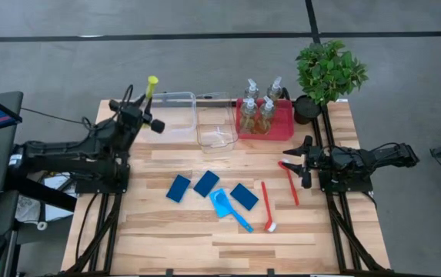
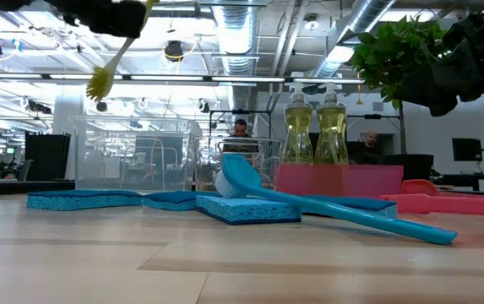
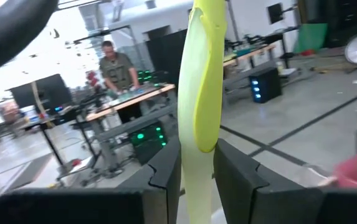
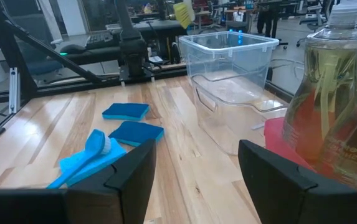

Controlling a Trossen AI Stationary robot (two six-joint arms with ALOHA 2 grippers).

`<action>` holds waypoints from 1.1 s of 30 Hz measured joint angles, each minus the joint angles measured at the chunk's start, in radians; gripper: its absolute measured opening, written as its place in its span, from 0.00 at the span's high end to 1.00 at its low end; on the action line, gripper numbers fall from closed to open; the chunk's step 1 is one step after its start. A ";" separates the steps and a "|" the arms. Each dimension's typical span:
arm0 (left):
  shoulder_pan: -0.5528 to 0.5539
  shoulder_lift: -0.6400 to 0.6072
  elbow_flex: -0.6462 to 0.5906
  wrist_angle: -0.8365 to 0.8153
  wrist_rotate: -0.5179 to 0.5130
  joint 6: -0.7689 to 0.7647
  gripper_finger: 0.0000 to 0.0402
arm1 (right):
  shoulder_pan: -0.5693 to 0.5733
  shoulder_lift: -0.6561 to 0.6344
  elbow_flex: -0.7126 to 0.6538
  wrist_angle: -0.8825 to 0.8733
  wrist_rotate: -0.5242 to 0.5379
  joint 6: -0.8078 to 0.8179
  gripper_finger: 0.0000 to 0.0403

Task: Pick & Place Kitchen Sink Supplies
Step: Put the green dish brush into the white bin

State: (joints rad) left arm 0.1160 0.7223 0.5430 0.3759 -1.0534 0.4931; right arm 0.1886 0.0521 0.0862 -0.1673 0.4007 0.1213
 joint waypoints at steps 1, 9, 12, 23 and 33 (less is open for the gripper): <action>0.030 0.000 0.000 0.000 0.017 -0.002 0.80 | 0.000 0.000 0.000 0.000 0.000 0.000 0.45; 0.199 0.040 0.000 0.002 0.169 -0.083 0.79 | 0.000 0.000 0.000 0.000 0.000 0.000 0.45; 0.228 0.077 0.000 0.002 0.195 -0.114 0.79 | 0.000 0.000 0.000 0.000 0.000 0.000 0.45; 0.276 0.295 0.000 0.000 0.196 -0.174 0.79 | -0.001 0.000 0.000 0.000 0.000 0.000 0.45; 0.320 0.393 0.000 0.004 0.195 -0.214 0.76 | -0.001 0.000 0.000 -0.001 0.000 0.000 0.45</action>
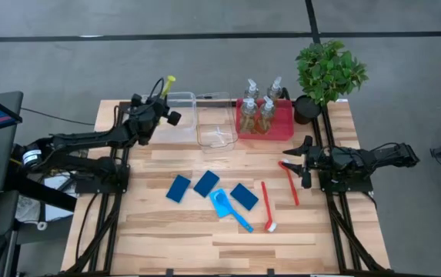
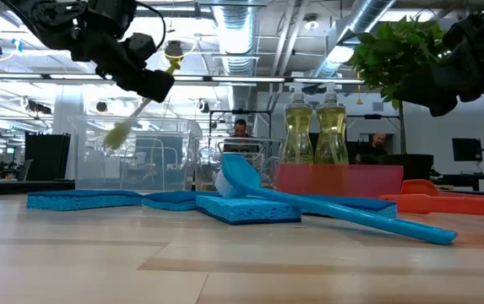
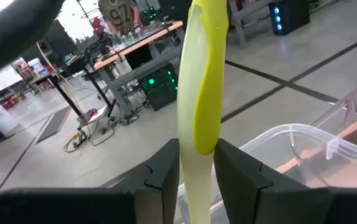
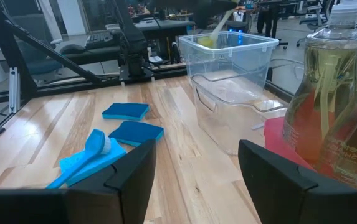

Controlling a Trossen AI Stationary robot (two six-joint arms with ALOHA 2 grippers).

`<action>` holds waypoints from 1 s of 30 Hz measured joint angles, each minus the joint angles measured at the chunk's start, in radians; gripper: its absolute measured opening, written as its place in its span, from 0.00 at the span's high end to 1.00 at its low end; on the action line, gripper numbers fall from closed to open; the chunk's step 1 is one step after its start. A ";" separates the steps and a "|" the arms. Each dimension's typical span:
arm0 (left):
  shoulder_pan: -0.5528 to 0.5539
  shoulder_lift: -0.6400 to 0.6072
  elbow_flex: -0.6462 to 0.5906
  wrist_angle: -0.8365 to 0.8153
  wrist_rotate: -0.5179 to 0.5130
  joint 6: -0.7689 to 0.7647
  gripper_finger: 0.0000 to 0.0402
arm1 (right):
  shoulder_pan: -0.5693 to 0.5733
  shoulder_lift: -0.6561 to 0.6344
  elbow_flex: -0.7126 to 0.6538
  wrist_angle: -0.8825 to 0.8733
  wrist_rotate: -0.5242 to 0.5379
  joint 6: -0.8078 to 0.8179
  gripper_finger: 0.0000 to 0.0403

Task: Pick & Place Kitchen Sink Supplies
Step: Put the green dish brush into the white bin, then put the blue dish brush into the white bin

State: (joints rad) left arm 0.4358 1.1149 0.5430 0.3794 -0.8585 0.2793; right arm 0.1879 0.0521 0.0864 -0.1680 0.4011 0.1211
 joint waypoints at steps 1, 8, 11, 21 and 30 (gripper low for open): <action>0.000 0.003 0.000 0.000 0.000 0.000 0.75 | 0.000 0.000 0.000 0.000 0.000 0.000 0.45; -0.001 0.005 0.000 0.002 -0.005 0.000 0.65 | 0.000 0.000 0.000 0.000 0.000 0.000 0.45; -0.001 0.005 0.000 0.002 -0.015 0.000 0.59 | 0.000 0.000 0.000 0.000 0.000 0.000 0.45; -0.002 0.005 0.000 0.003 -0.016 0.000 0.51 | 0.000 0.000 0.000 0.000 0.000 0.000 0.45; -0.034 0.005 0.000 0.003 -0.017 -0.064 0.50 | 0.000 0.000 0.000 0.000 0.000 0.000 0.45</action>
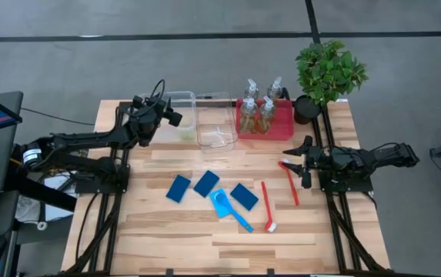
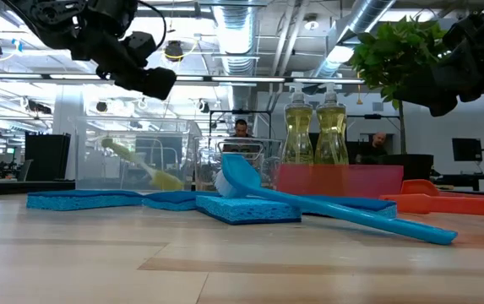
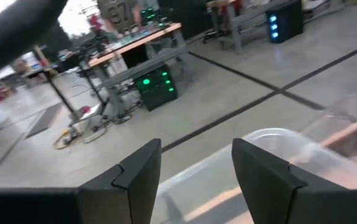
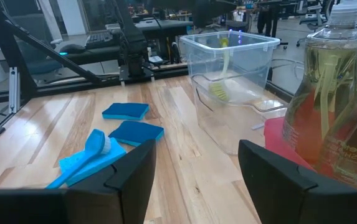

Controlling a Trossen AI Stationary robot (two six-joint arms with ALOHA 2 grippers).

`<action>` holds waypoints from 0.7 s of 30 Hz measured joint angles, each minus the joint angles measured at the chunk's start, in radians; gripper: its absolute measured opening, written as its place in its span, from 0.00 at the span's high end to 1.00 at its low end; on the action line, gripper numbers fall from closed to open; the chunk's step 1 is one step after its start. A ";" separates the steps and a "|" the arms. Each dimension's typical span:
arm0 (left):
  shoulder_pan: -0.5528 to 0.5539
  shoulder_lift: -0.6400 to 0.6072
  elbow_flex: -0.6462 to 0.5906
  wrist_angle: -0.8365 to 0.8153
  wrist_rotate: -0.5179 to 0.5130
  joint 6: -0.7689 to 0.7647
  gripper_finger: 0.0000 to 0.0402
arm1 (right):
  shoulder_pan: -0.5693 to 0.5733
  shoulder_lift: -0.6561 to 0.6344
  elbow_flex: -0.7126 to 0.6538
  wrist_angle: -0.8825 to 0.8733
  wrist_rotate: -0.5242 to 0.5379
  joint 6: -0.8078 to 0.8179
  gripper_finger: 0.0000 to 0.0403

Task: Pick & Place Kitchen Sink Supplies
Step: Put the blue dish brush into the white bin

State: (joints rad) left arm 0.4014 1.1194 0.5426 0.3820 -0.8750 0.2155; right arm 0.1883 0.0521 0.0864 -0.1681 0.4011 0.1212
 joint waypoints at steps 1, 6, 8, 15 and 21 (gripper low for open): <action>-0.015 0.000 0.000 0.000 0.000 -0.011 0.50 | 0.000 0.000 0.000 0.000 0.000 0.000 0.45; -0.124 0.000 0.000 -0.002 0.001 -0.023 0.50 | 0.000 0.000 0.000 0.000 0.000 0.000 0.45; -0.184 0.000 0.000 -0.006 0.000 -0.023 0.50 | 0.000 0.000 0.000 0.000 0.000 0.000 0.45; -0.434 0.000 0.000 -0.007 0.001 -0.027 0.50 | 0.000 0.000 0.000 0.000 -0.004 0.002 0.45; -0.610 0.000 0.000 -0.007 0.052 -0.142 0.50 | 0.002 0.000 0.000 -0.001 -0.005 0.013 0.45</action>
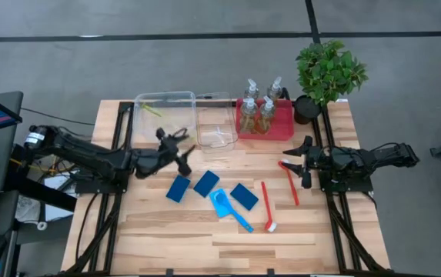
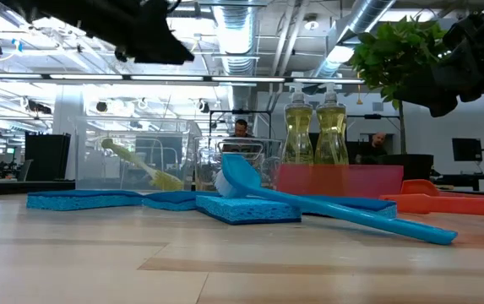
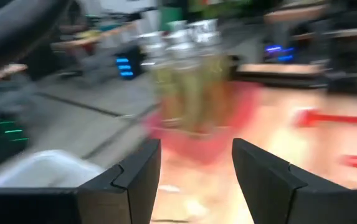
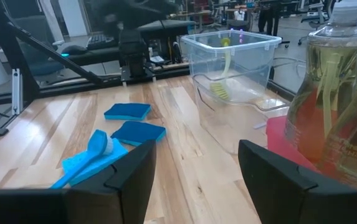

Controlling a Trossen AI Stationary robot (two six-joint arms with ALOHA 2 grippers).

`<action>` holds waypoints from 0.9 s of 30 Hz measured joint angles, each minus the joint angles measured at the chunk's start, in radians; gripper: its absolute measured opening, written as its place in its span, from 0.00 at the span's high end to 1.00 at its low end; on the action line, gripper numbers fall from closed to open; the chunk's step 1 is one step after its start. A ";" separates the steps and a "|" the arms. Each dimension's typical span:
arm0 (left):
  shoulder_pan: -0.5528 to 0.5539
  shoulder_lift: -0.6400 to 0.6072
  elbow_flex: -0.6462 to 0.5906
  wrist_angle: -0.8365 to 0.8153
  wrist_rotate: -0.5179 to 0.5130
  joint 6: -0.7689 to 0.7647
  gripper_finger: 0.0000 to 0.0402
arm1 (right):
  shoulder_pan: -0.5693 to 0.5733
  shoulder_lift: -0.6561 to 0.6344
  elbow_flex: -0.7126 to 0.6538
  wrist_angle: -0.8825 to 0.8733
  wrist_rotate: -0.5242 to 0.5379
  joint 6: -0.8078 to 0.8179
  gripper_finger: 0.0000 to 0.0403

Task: Pick & Place Kitchen Sink Supplies
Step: Put the blue dish brush into the white bin

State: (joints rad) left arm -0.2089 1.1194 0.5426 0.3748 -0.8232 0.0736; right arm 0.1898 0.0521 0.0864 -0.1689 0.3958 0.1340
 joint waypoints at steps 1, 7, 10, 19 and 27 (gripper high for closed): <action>-0.020 0.000 0.000 0.000 0.032 -0.017 0.50 | 0.000 0.000 0.000 -0.003 0.000 0.000 0.45; -0.074 0.032 0.000 0.001 0.280 -0.100 0.50 | -0.001 0.000 0.000 -0.033 -0.002 -0.001 0.45; -0.074 0.081 0.000 0.000 0.386 -0.126 0.50 | -0.001 0.000 0.000 -0.040 -0.002 -0.001 0.45; -0.064 0.323 0.000 0.092 0.485 -0.113 0.50 | -0.001 0.000 0.000 -0.040 -0.002 -0.001 0.45; -0.064 0.455 0.000 0.330 0.681 -0.006 0.50 | -0.001 0.000 0.000 -0.040 -0.002 -0.001 0.45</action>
State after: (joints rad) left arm -0.2729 1.5744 0.5430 0.7044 -0.1423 0.0676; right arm 0.1886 0.0521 0.0864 -0.2092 0.3939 0.1326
